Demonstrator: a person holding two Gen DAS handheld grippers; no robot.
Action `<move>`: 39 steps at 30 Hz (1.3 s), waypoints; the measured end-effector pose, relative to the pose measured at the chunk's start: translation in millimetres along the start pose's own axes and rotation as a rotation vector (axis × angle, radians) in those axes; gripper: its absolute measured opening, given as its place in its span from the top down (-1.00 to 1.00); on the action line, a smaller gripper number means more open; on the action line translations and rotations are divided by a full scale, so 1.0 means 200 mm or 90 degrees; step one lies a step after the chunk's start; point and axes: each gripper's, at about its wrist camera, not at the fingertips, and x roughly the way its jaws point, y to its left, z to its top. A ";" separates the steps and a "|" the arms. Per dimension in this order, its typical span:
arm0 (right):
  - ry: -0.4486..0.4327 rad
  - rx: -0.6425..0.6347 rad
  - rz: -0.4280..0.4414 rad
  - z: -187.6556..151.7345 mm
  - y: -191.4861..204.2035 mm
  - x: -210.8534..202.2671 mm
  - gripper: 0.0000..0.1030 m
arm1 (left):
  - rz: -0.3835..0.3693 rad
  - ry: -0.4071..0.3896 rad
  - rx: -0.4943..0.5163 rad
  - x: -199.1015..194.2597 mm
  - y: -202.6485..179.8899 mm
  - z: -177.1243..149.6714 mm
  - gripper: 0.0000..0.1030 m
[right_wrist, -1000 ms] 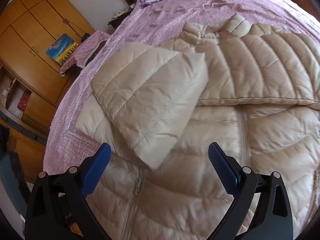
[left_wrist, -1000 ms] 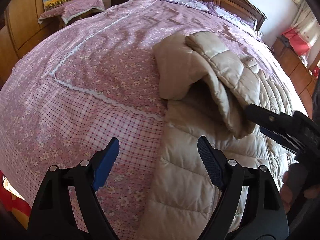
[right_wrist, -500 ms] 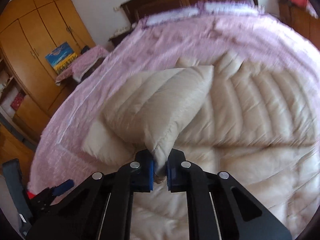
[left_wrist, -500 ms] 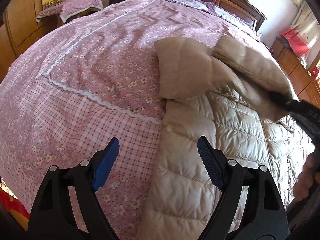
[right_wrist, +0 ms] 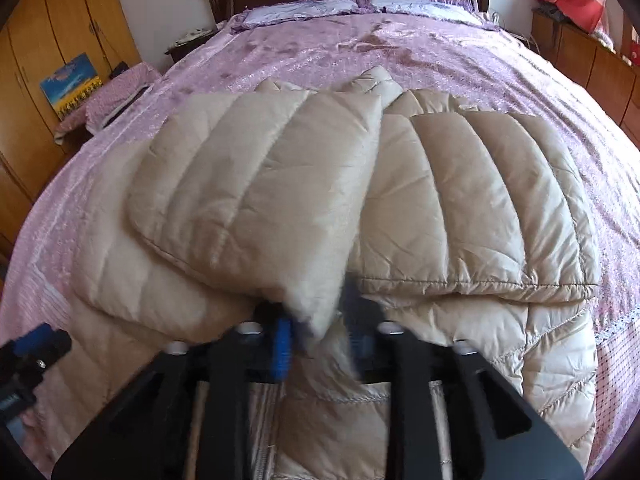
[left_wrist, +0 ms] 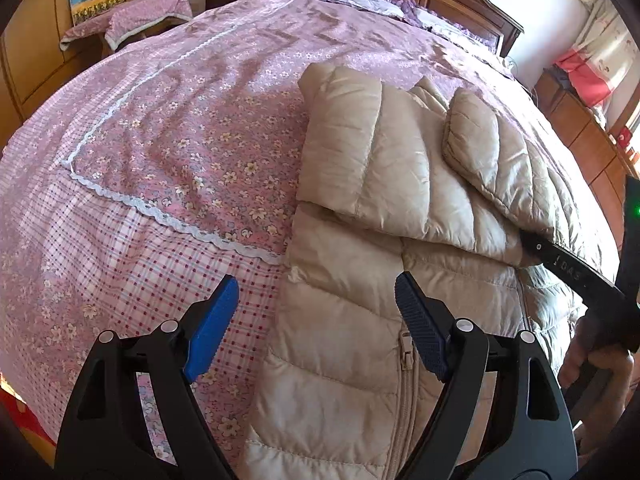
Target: Fold large clothes
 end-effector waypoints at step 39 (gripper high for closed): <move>-0.010 -0.027 0.027 0.11 0.36 0.09 0.83 | 0.010 0.002 -0.034 0.04 0.10 -0.01 -0.56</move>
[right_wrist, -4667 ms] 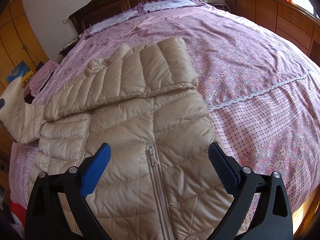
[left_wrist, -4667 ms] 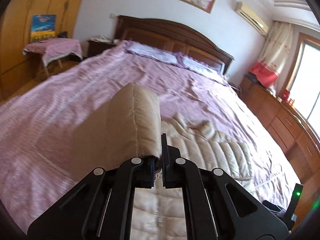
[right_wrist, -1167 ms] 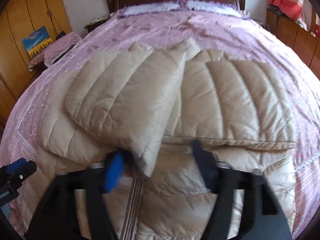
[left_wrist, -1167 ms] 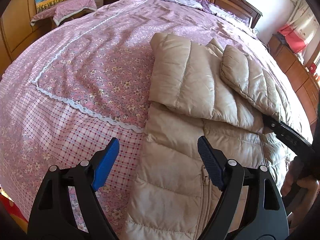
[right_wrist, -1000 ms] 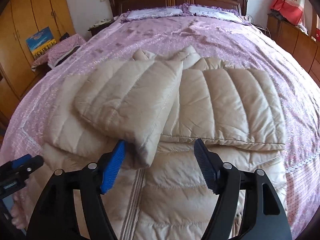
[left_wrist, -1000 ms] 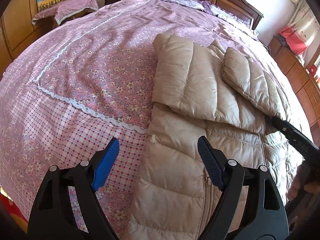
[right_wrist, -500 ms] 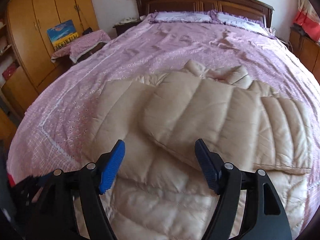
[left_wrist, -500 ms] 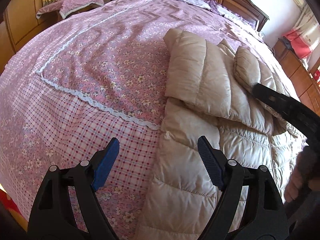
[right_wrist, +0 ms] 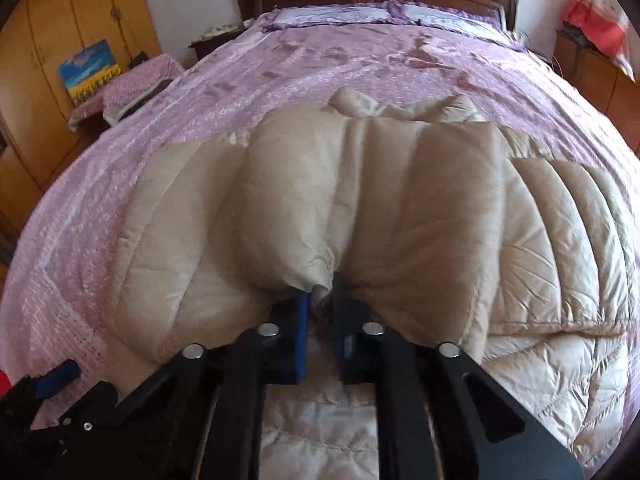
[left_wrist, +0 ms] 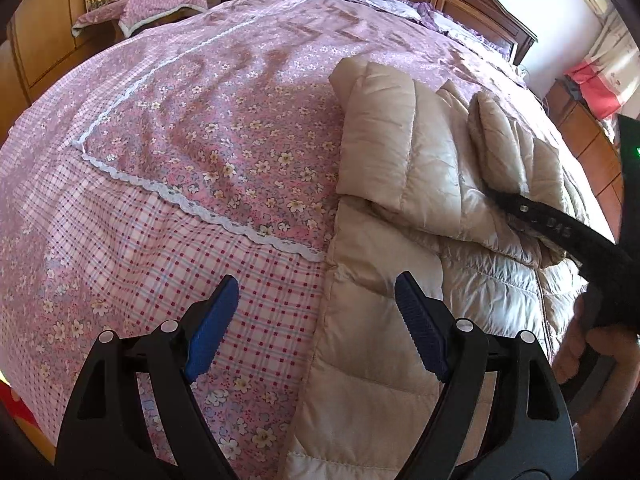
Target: Fold large clothes
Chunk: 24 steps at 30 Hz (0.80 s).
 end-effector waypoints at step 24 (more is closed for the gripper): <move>-0.114 0.196 -0.018 -0.09 -0.89 -0.47 0.86 | -0.010 -0.033 0.106 0.05 -0.42 0.22 -0.56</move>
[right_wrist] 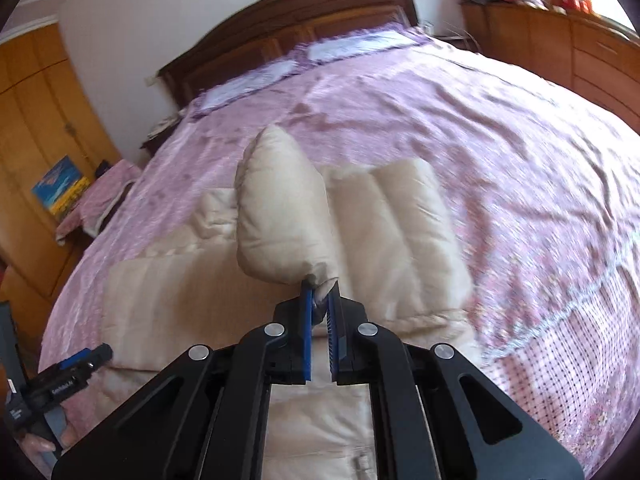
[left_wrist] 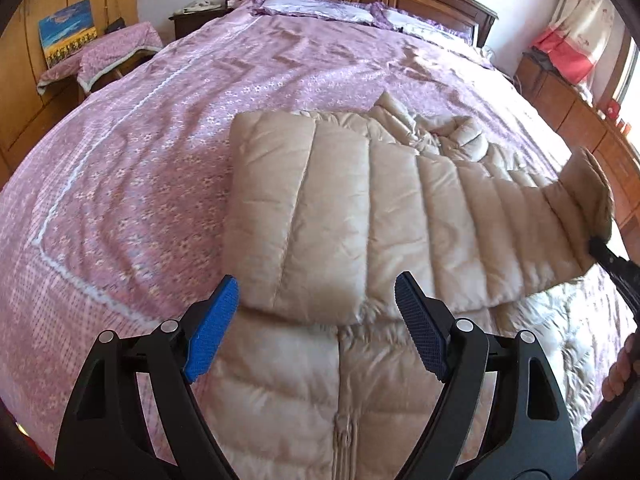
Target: Fold large clothes
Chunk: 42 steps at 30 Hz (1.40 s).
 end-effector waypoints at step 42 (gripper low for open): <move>0.021 -0.018 -0.028 -0.05 -0.21 -0.02 -0.71 | 0.050 0.003 0.011 0.00 -0.02 -0.05 -0.61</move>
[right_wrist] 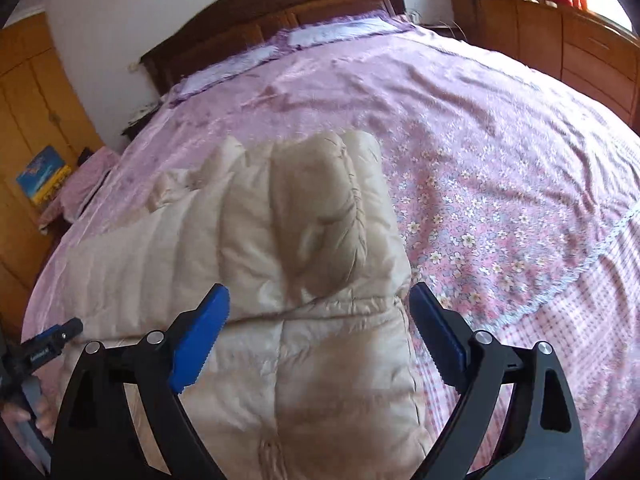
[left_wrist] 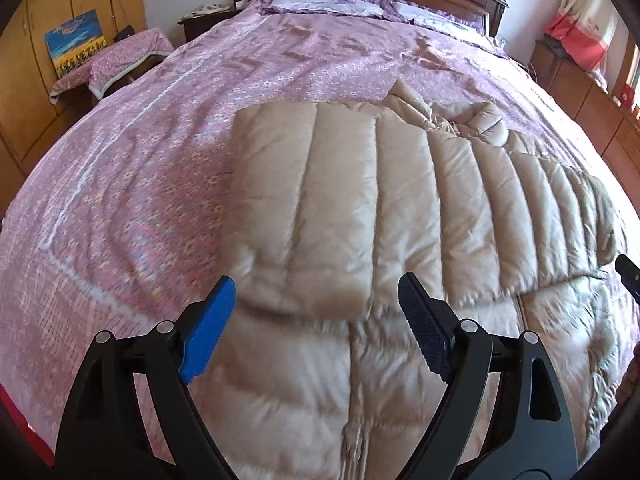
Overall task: Fold large clothes
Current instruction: 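Move both open grippers toward the jacket hem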
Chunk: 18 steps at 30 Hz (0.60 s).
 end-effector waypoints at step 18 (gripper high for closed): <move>0.051 -0.102 0.004 -0.50 -0.08 -0.42 -0.71 | 0.020 0.054 0.028 -0.37 0.24 -0.49 -0.62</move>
